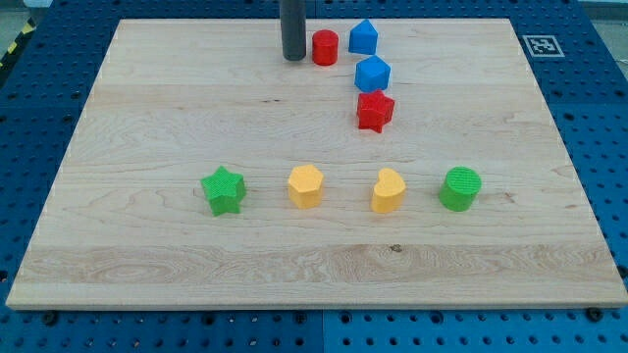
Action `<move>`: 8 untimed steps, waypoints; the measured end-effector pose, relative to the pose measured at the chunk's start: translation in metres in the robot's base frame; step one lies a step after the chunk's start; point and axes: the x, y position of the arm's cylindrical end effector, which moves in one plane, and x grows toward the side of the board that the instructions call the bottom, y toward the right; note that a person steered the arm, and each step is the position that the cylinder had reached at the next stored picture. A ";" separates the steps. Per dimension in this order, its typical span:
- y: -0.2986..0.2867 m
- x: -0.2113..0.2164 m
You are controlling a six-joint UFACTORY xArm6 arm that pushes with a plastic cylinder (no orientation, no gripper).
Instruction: Push the red circle to the line of blocks
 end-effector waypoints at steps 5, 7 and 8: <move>0.004 -0.016; 0.044 -0.010; 0.066 -0.003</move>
